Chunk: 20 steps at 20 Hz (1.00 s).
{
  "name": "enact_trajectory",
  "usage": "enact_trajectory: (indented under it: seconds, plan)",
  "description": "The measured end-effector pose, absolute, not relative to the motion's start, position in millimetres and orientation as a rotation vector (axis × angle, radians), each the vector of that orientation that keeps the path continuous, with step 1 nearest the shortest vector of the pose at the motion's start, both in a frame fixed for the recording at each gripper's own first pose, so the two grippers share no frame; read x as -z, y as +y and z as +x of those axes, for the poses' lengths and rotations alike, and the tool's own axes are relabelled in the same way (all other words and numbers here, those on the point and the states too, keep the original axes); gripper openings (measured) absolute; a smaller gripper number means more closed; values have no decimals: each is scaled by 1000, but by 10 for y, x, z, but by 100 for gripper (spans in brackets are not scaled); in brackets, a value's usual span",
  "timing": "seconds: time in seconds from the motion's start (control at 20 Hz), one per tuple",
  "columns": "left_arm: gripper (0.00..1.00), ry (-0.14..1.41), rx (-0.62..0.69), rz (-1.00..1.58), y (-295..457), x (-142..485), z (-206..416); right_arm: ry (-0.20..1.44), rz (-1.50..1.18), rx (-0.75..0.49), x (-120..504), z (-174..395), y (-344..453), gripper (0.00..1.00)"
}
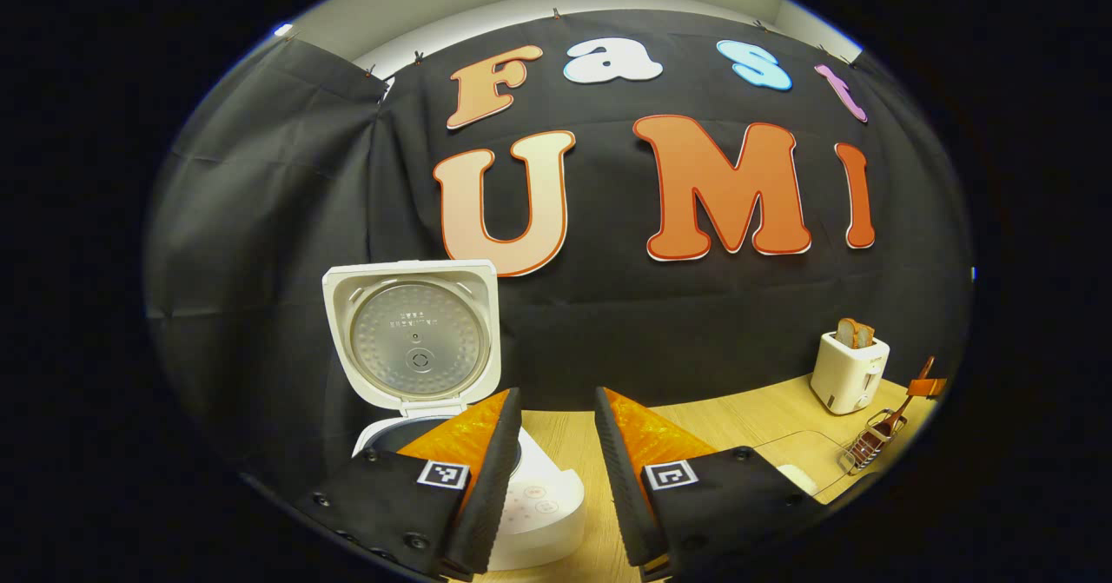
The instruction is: Close the left gripper, press the button to open the rice cooker; take a wooden spoon from the chopstick holder with the right hand, scoop a spoonful of rice and pour it into the rice cooker, then put the wooden spoon back into the chopstick holder.
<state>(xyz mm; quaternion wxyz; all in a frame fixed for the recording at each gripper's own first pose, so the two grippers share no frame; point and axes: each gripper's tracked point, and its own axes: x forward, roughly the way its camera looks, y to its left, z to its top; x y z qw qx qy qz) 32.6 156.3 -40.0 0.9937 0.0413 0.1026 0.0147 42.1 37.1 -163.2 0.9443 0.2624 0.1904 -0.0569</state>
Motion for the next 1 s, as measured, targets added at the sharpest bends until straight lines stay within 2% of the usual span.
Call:
enact_trajectory:
  seconds: [0.3, 0.55, 0.6, 0.65, 0.7, 0.75, 0.85, 1.0]
  plan:
    - [58, 217, -43, 75, 1641, 453, 290, 300, 502, 155, 1346, 389, 392, 7]
    - [59, 220, -66, 76, 1776, 463, 254, 170, 489, 205, 835, 411, 312, 7]
    - [63, 222, -76, 77, 1814, 483, 246, 147, 485, 204, 718, 409, 332, 7]
    - [74, 221, -77, 71, 1819, 493, 239, 124, 483, 199, 591, 424, 348, 7]
    - [74, 224, -83, 69, 1843, 512, 239, 100, 480, 193, 477, 428, 384, 7]
    - [82, 227, -90, 71, 1867, 532, 248, 75, 479, 186, 356, 446, 432, 8]
    - [89, 228, -111, 83, 1946, 529, 208, 18, 461, 159, 120, 498, 591, 8]
    - [90, 229, -126, 82, 2025, 566, 191, -23, 393, 95, -71, 632, 952, 7]
